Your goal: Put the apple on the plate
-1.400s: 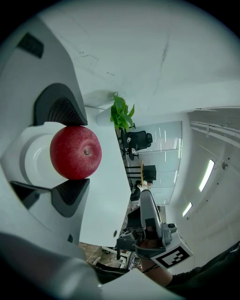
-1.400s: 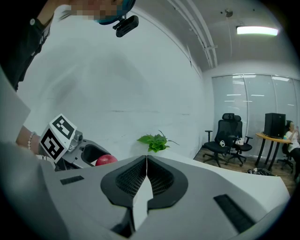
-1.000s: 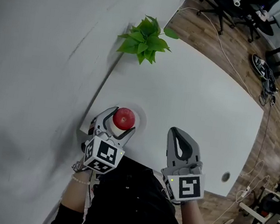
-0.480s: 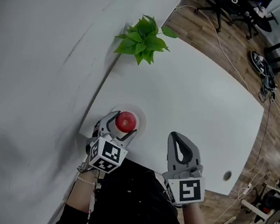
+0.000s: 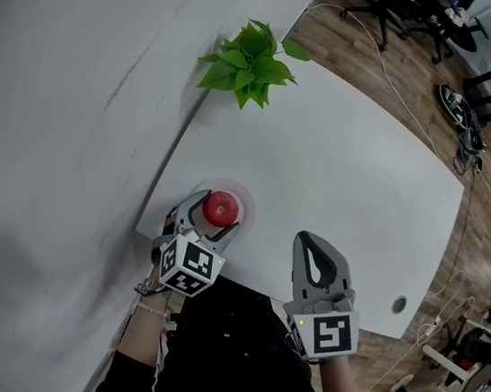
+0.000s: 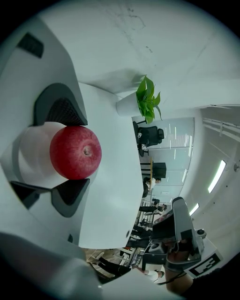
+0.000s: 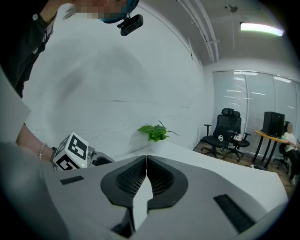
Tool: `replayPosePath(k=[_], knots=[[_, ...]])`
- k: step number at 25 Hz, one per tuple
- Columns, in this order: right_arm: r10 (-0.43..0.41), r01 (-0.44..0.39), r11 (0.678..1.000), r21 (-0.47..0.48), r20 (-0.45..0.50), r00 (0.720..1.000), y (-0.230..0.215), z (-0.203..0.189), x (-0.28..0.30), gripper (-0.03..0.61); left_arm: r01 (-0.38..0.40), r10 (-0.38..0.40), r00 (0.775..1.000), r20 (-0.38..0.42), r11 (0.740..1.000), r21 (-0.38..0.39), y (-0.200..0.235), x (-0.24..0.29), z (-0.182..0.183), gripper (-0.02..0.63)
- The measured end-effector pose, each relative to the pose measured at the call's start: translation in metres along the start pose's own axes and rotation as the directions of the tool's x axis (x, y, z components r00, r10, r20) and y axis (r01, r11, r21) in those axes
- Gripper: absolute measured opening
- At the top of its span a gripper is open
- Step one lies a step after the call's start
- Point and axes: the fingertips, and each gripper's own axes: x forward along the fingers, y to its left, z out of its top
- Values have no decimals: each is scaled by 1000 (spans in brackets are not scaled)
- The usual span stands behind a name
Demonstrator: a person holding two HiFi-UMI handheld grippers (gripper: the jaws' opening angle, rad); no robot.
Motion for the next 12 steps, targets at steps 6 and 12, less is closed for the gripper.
replayPosePath(k=[6, 12], knots=[[0, 0, 1000, 4, 5, 1000, 0, -5, -3, 41, 6, -6, 1000, -1, 1000, 17, -2, 2, -4, 367], [-16, 16, 1000, 26, -18, 1000, 0, -11, -7, 41, 3, -2, 1000, 13, 999, -40, 0, 2, -4, 368]])
